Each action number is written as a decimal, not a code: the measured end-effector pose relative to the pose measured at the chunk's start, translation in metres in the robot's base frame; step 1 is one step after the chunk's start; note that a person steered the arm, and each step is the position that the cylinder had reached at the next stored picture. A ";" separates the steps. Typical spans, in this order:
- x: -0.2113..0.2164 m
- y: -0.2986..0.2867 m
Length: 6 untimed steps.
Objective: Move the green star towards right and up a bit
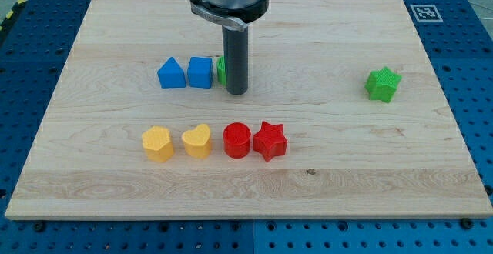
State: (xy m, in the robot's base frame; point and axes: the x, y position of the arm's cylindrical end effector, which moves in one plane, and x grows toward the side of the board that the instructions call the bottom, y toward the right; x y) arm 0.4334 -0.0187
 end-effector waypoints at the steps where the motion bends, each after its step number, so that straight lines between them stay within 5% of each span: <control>1: 0.010 0.035; 2: 0.050 0.097; 4: 0.037 0.257; 6: -0.008 0.259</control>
State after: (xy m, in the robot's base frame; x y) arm 0.4255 0.2404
